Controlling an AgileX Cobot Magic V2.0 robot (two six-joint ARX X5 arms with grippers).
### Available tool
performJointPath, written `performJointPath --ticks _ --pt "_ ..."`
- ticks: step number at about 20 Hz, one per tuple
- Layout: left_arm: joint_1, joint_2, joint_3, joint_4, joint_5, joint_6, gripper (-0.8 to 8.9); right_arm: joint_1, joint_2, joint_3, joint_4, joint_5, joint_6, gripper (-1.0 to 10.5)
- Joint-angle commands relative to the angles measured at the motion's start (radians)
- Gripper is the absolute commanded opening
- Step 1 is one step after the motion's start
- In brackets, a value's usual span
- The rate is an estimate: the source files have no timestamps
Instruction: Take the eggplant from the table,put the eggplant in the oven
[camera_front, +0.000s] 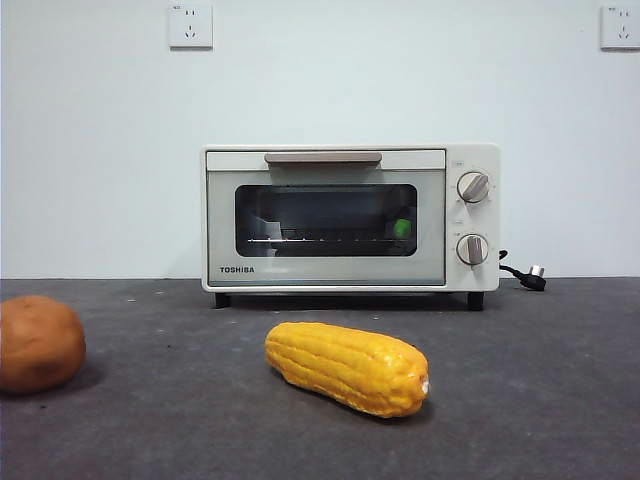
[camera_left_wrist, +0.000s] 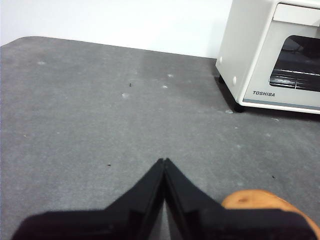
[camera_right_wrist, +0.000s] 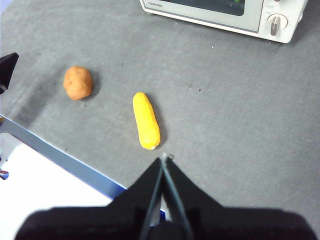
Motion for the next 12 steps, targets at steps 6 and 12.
performJointPath --ticks 6,12 --pt "-0.003 0.000 -0.009 0.014 0.003 -0.007 -0.04 0.000 0.000 0.003 -0.018 0.002 -0.007 0.0" --pt "-0.003 0.000 -0.009 0.014 0.003 -0.007 -0.04 -0.008 -0.018 0.003 -0.014 0.082 -0.043 0.0"
